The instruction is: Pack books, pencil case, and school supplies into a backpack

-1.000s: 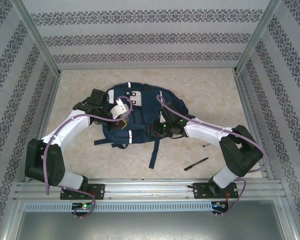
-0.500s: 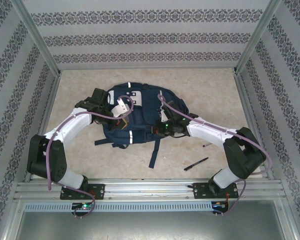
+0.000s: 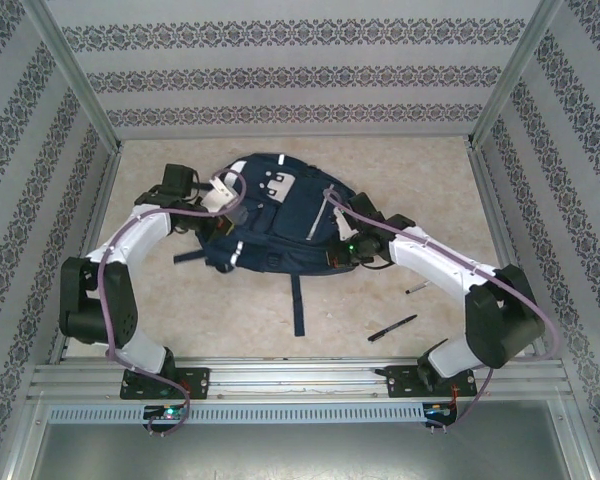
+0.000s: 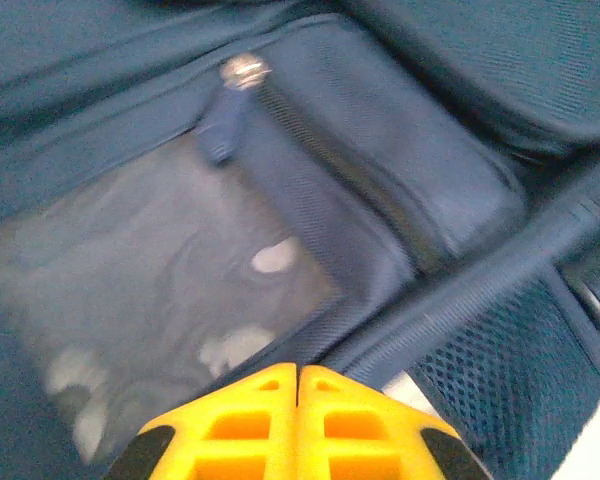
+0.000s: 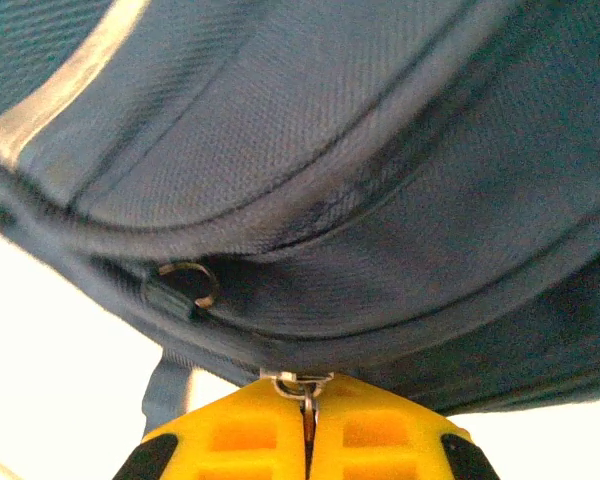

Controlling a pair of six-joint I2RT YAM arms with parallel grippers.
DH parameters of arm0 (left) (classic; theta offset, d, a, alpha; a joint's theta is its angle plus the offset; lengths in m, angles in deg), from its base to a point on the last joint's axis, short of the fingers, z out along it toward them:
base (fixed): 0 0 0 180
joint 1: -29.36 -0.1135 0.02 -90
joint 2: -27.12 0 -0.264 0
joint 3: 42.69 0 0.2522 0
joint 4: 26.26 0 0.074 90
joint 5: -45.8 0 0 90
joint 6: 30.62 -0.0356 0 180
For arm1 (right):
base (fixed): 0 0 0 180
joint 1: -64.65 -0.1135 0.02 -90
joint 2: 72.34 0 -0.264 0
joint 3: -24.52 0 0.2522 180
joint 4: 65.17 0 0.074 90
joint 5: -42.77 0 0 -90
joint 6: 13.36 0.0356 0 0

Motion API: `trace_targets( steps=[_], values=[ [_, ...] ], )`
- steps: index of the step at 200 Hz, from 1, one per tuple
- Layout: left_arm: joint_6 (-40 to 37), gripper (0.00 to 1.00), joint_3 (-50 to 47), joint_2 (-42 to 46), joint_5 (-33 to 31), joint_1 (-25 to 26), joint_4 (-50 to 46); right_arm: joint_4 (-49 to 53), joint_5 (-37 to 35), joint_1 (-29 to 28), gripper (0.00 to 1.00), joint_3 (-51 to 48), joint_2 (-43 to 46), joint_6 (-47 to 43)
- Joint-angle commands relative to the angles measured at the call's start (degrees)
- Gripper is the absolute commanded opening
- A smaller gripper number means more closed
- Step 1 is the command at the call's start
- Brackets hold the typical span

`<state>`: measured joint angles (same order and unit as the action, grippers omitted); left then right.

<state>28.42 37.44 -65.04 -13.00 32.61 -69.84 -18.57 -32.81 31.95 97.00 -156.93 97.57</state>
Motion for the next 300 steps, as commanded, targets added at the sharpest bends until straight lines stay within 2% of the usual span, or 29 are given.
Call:
trace_targets(
  steps=[1, 7, 10, 21, 40, 50, 60, 74, 76, 79, 82, 99, 109, 120, 131, 169, 181, 193, 204, 237, 244, 251, 266, 281, 300],
  values=[
    [15.3, 0.27, 7.7, -5.7, -15.1, -3.9, 9.3, 5.8, 4.0, -4.6, 0.0, 2.7, 1.8, -3.5],
    [20.2, 0.43, 9.6, -7.3, -17.6, -3.9, 8.7, 4.4, 6.1, -6.2, 0.0, 3.6, 1.2, -2.6],
    [23.1, 0.47, 10.6, -8.0, -19.0, -3.9, 8.5, 3.8, 6.9, -7.0, 0.0, 4.2, 1.0, -2.0],
    [33.4, 0.5, 15.7, -10.7, -21.1, -4.2, 4.4, 0.1, 8.3, -10.0, 0.0, 5.5, -0.2, 0.2],
    [41.3, 0.52, 21.4, -12.1, -8.7, -4.8, -4.4, -6.8, 8.6, -13.2, 0.0, 7.1, -2.8, 4.7],
    [46.3, 0.54, 18.2, -9.3, -3.9, -4.7, -4.3, -10.8, 9.5, -13.9, 0.0, 7.7, -4.7, 7.2],
    [52.2, 0.57, 12.1, -4.4, -2.1, -4.7, -1.4, -12.9, 9.9, -14.5, 0.0, 8.9, -6.6, 8.6],
    [61.2, 0.75, 5.4, 2.1, -2.4, -4.7, -2.6, -13.0, 8.7, -15.5, 0.0, 10.9, -8.7, 8.4],
    [62.1, 0.81, 4.8, 2.9, -2.4, -4.7, -3.5, -13.0, 8.5, -15.6, 0.0, 11.2, -9.0, 8.3],
    [63.2, 0.96, 4.1, 3.8, -2.1, -4.7, -5.0, -13.0, 8.2, -15.8, 0.0, 11.4, -9.3, 8.1],
    [64.1, 1.0, 3.3, 4.6, -1.4, -4.7, -6.4, -13.1, 8.0, -16.0, 0.0, 11.6, -9.5, 8.0],
    [66.6, 1.0, -1.7, 8.8, 2.5, -3.3, -11.0, -14.5, 8.6, -16.5, 0.0, 11.7, -10.7, 7.6],
    [68.5, 1.0, -4.9, 11.6, 1.4, -1.7, -11.8, -14.9, 9.3, -16.5, 0.0, 11.7, -11.2, 6.9],
    [71.4, 1.0, -8.7, 15.0, 1.2, -0.3, -8.7, -15.0, 9.7, -16.7, 0.0, 11.8, -11.6, 6.3],
    [73.4, 1.0, -10.6, 17.4, -2.0, 1.4, -6.6, -15.0, 9.9, -16.8, 0.0, 11.7, -11.8, 6.0],
    [78.3, 1.0, -11.0, 16.1, -6.6, 4.6, -2.5, -16.2, 9.6, -17.8, 0.0, 11.6, -12.3, 5.6],
    [79.5, 0.89, -10.8, 14.5, -6.5, 5.8, 0.0, -16.9, 9.4, -18.2, 0.0, 11.5, -12.4, 5.6],
    [80.4, 0.68, -10.5, 12.6, -5.7, 6.7, 1.9, -17.8, 9.0, -18.6, 0.0, 11.4, -12.5, 6.2],
    [81.9, 0.55, -11.2, 11.1, -5.8, 7.9, 4.3, -18.8, 8.9, -18.9, 0.0, 11.4, -12.8, 6.5],
    [84.1, 0.48, -11.9, 6.4, -8.5, 11.6, 7.9, -19.4, 8.3, -20.0, 0.0, 12.9, -14.5, 5.9],
    [83.8, 0.36, -11.6, 5.7, -9.0, 11.9, 7.7, -19.4, 8.2, -20.2, 0.0, 13.0, -14.7, 6.1],
    [83.3, 0.2, -11.5, 5.5, -9.9, 11.9, 7.5, -19.4, 8.1, -20.3, 0.0, 13.0, -14.8, 6.4],
    [81.6, 0.0, -11.5, 6.1, -13.1, 11.8, 6.5, -18.3, 7.1, -20.5, 0.0, 12.3, -14.1, 5.8],
    [77.7, 0.0, -9.4, 6.1, -14.8, 11.1, 3.0, -13.8, 3.7, -20.3, 0.0, 11.2, -12.5, 3.5],
    [72.1, 0.0, -6.0, 5.5, -13.2, 8.4, -1.8, -6.4, -2.2, -19.8, 0.0, 9.1, -10.2, -0.7]
  ],
)
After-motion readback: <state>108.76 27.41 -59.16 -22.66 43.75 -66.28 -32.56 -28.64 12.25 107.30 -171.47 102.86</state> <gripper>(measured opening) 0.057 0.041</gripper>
